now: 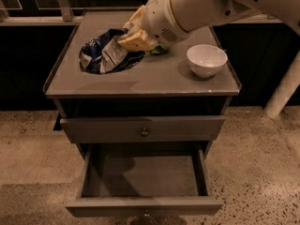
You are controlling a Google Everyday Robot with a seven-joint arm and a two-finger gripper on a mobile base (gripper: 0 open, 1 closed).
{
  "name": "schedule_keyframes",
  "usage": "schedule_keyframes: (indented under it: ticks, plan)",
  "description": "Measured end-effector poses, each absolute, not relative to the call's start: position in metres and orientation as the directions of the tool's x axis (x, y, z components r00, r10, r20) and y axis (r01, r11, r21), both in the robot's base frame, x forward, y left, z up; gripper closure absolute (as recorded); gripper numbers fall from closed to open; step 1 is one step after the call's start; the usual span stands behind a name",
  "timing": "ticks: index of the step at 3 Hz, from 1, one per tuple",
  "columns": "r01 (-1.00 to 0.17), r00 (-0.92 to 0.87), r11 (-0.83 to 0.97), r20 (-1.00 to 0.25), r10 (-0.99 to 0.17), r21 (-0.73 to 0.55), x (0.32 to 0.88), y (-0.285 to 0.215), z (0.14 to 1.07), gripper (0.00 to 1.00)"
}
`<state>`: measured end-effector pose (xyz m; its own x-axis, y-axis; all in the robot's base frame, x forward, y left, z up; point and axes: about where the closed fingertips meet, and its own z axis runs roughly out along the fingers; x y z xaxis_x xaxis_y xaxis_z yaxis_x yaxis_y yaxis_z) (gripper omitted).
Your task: Place blue chip bag into middle drawer
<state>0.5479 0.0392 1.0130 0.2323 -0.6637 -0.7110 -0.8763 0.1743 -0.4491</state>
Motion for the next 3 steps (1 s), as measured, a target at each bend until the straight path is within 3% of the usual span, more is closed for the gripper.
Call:
schedule_keyframes:
  ticks: [3]
  plan:
    - [-0.728,-0.034,0.536,-0.758,-0.651,-0.428,0.496,-0.076,0.909,1.0]
